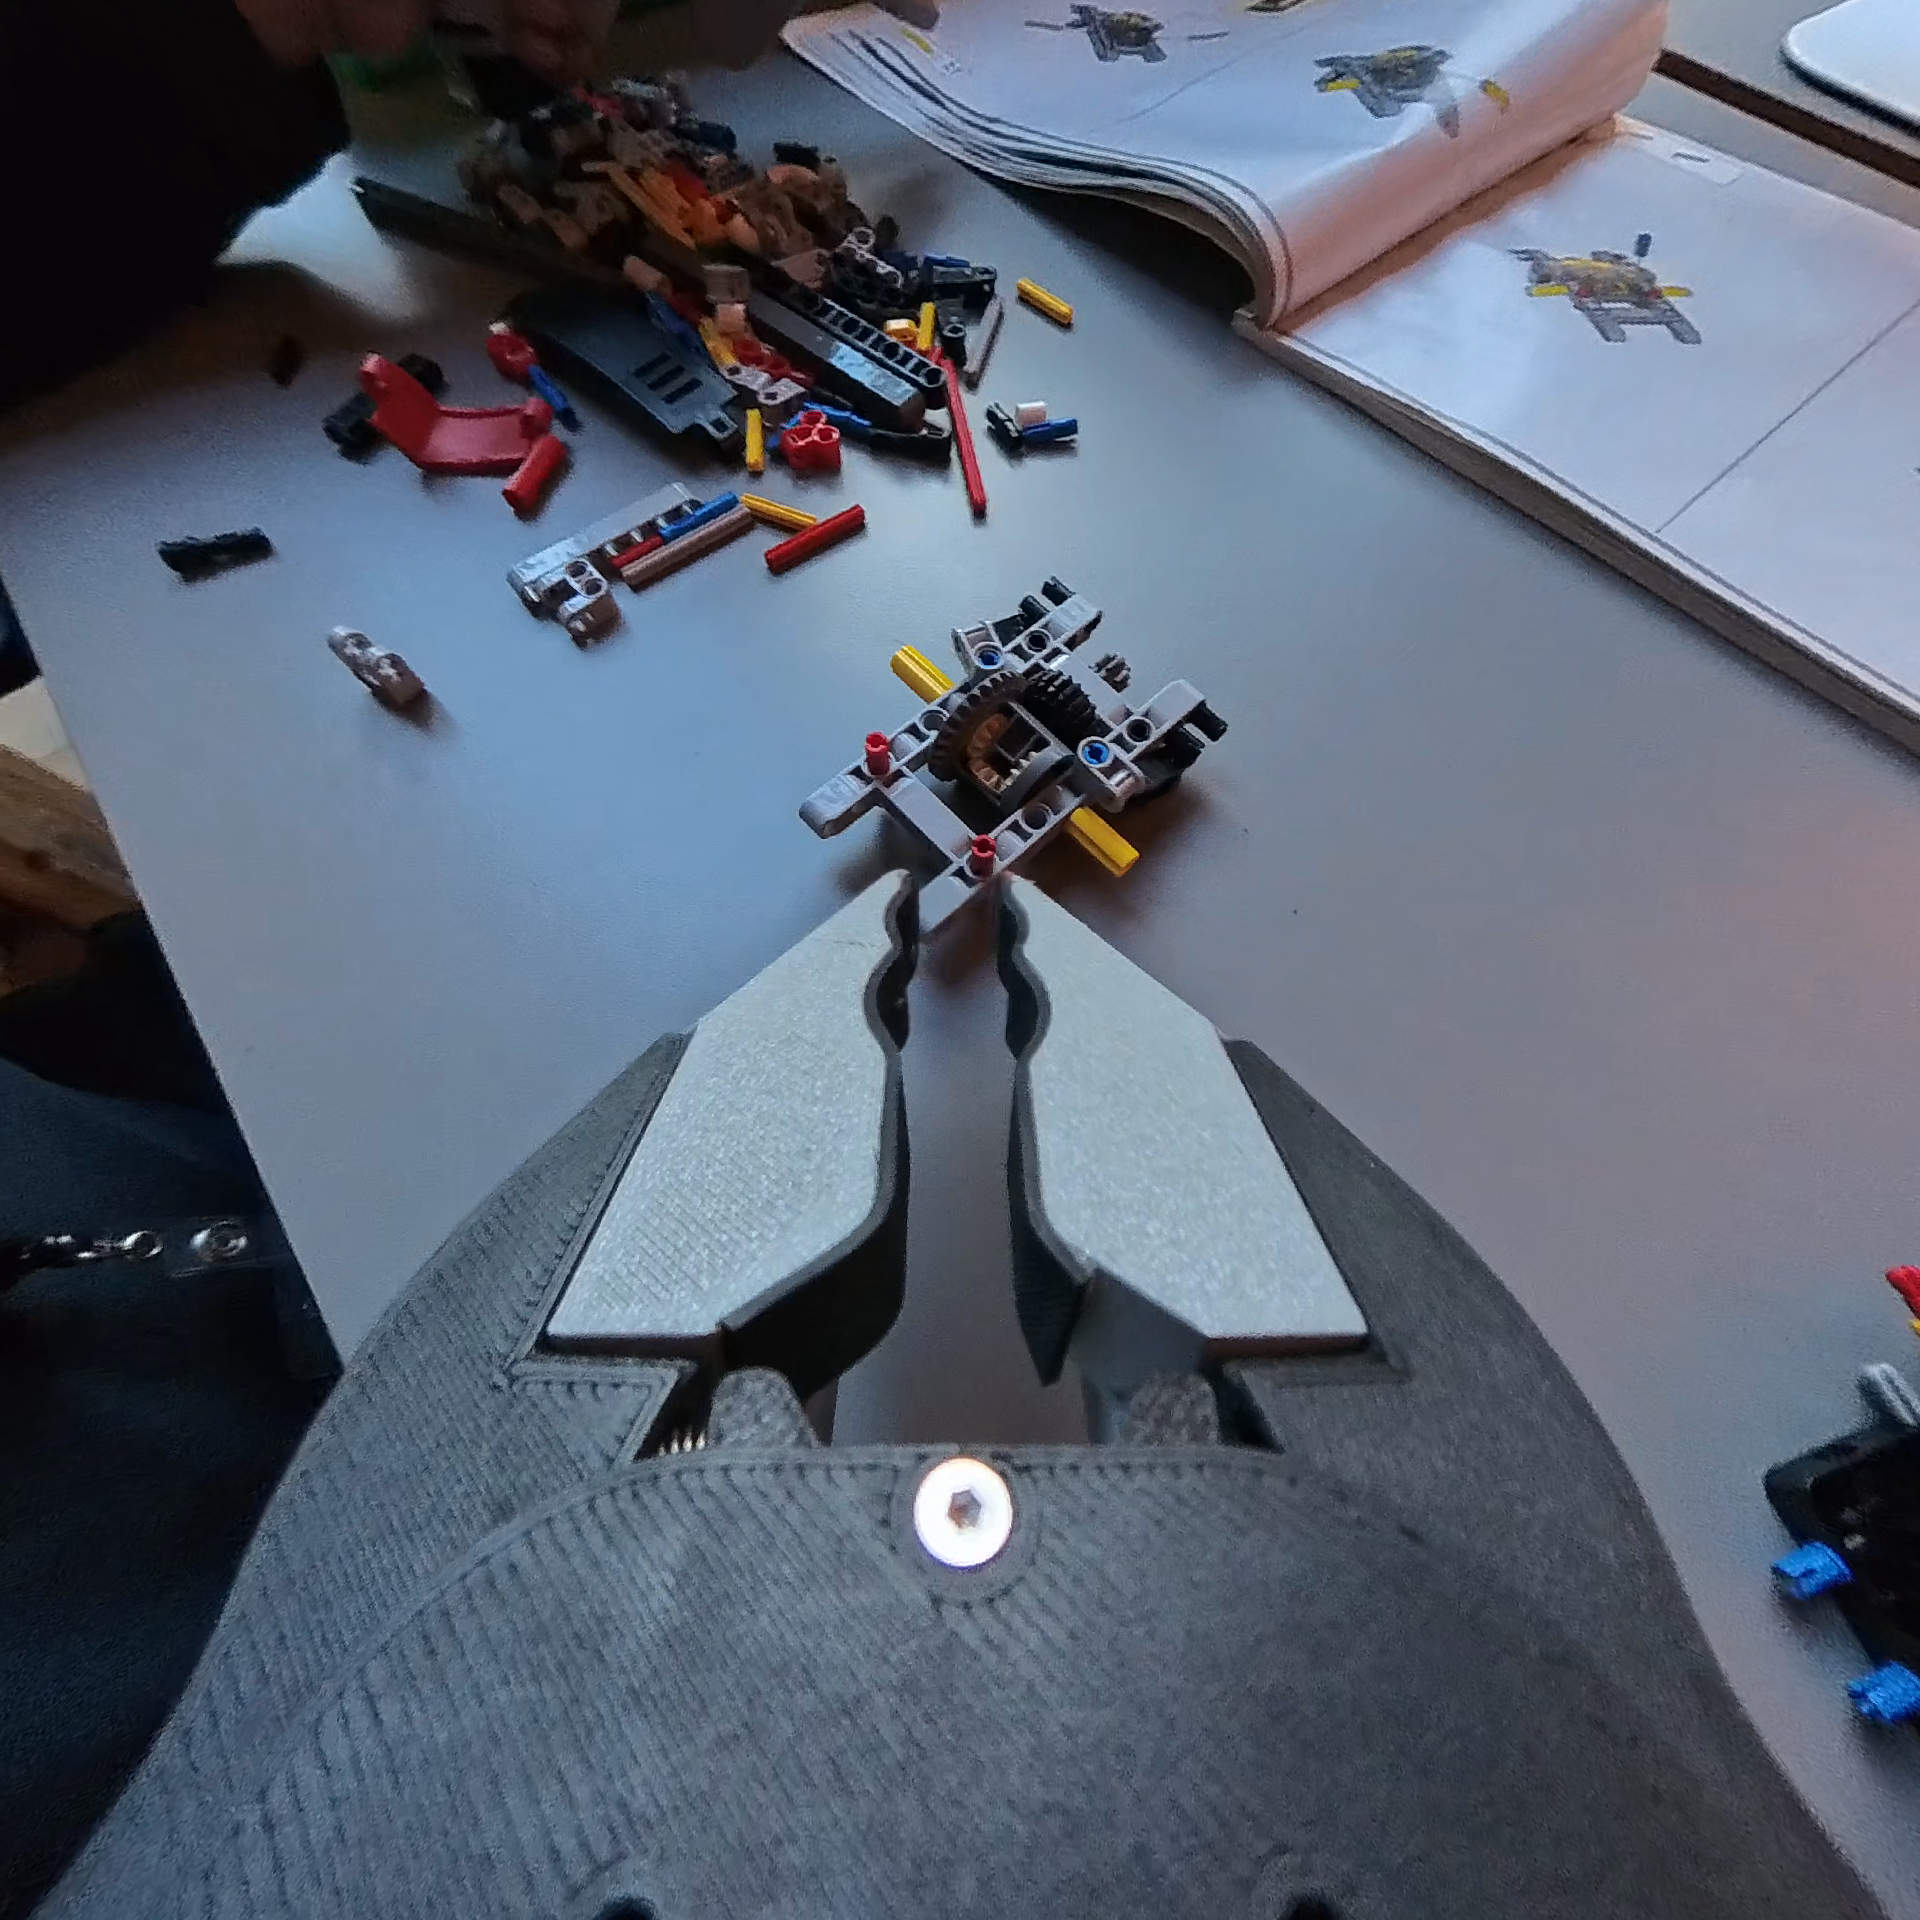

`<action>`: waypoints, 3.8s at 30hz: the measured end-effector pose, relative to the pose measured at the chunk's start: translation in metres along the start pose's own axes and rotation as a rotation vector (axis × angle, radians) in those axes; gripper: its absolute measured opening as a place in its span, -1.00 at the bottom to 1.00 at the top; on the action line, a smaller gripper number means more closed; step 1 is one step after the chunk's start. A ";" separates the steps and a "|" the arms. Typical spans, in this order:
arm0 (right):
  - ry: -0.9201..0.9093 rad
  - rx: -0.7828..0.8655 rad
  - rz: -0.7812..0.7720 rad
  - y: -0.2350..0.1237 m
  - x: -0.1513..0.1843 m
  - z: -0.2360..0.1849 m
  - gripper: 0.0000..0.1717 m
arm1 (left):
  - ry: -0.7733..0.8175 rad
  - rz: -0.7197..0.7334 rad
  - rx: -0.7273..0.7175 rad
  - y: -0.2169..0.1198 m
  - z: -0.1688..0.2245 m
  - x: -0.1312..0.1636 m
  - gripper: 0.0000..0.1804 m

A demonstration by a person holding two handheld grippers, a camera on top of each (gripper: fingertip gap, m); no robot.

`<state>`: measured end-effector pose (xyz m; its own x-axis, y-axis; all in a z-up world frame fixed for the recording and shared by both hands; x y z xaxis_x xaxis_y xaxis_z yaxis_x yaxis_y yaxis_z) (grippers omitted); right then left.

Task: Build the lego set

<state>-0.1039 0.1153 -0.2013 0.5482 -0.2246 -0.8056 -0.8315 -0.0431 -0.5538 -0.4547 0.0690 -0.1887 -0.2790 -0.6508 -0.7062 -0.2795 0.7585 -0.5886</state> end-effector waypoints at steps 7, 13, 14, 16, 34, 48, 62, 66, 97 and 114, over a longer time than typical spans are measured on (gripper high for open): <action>-0.042 0.110 0.099 -0.026 0.008 -0.001 -0.77 | -0.027 0.003 -0.007 -0.001 -0.007 0.002 -0.77; -0.011 0.096 0.080 -0.027 0.010 0.003 -0.71 | -0.035 -0.025 -0.009 0.003 -0.009 0.009 -0.76; -0.019 0.102 0.071 -0.026 0.011 0.004 -0.75 | -0.034 -0.025 -0.013 0.003 -0.009 0.009 -0.76; -0.039 0.121 0.053 -0.024 0.012 0.006 -0.81 | -0.034 -0.023 -0.018 0.002 -0.010 0.009 -0.77; -0.091 0.224 0.102 -0.026 0.004 0.025 -0.81 | -0.008 -0.018 -0.033 -0.003 -0.010 0.005 -0.77; -0.017 0.122 0.218 -0.034 -0.012 0.038 -0.83 | 0.019 -0.022 -0.037 -0.004 -0.003 0.002 -0.76; 0.004 0.069 0.286 -0.031 -0.027 0.049 -0.84 | 0.057 -0.001 -0.016 -0.006 0.009 -0.005 -0.76; -0.003 0.069 0.308 -0.030 -0.032 0.052 -0.84 | 0.066 0.007 -0.013 -0.007 0.012 -0.008 -0.76; -0.014 0.075 0.458 -0.040 -0.047 0.061 -0.85 | 0.117 0.052 -0.066 -0.017 0.008 -0.017 -0.75; -0.037 0.053 0.438 -0.037 -0.046 0.055 -0.87 | 0.166 0.084 -0.080 -0.023 0.013 -0.025 -0.77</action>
<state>-0.0936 0.1812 -0.1555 0.1484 -0.1754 -0.9732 -0.9809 0.0990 -0.1674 -0.4291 0.0682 -0.1623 -0.4501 -0.5869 -0.6730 -0.3194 0.8096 -0.4925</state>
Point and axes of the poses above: each gripper's, where its closed fingertips meet, y out along the fingers, x out of its underside, z = x × y across the jaws, the point moved 4 cm from there along -y, back along the fingers, and after that the axes turned 13 degrees about y, right-handed, at the moved point
